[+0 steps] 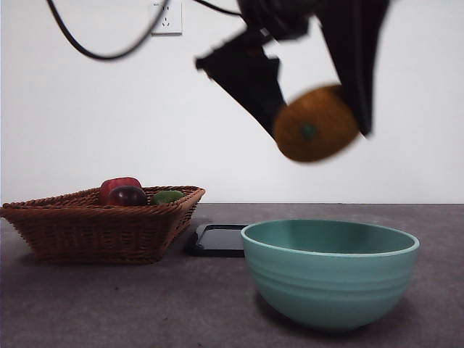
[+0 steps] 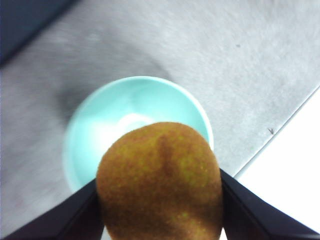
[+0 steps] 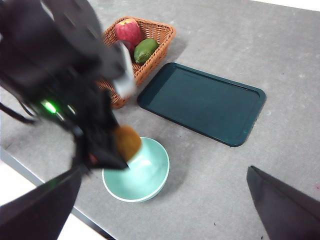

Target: Pick up the wifruite, put it on the bowl, pick up the plate, put it on desk

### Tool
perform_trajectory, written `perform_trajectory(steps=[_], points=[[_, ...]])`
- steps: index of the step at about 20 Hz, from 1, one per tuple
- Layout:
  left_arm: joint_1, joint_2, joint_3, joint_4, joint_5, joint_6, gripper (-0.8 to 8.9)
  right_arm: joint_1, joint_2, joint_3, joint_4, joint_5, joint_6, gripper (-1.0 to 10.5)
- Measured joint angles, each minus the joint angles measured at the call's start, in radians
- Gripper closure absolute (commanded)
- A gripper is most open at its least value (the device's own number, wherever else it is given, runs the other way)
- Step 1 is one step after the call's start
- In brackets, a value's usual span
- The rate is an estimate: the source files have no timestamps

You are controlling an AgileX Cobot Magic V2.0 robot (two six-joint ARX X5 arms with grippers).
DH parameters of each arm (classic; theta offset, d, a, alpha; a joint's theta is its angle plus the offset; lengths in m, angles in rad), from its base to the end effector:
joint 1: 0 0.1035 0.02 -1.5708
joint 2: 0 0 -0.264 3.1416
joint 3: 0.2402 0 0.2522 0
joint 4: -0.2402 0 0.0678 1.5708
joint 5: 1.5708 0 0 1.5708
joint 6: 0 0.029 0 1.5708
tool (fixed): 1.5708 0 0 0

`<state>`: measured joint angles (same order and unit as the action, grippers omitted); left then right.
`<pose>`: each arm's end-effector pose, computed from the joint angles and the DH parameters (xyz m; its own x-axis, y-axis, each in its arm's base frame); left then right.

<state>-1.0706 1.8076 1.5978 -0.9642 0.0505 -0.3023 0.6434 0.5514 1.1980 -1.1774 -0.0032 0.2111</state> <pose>0.1768 -0.3266 0.2786 0.1408 -0.3629 -0.9211 0.7139 0.6819 -0.1595 0.0303 0.0229 0.3883 0.6881 0.5199 -0.5062 -0.5039 0.8443 0.1823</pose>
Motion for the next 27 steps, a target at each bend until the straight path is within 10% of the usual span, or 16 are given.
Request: perform_trajectory(steps=[27], points=[[-0.012, 0.236, 0.0, 0.074, -0.028, 0.0, 5.69, 0.0, 0.0, 0.0, 0.0, 0.001, -0.002, 2.7]])
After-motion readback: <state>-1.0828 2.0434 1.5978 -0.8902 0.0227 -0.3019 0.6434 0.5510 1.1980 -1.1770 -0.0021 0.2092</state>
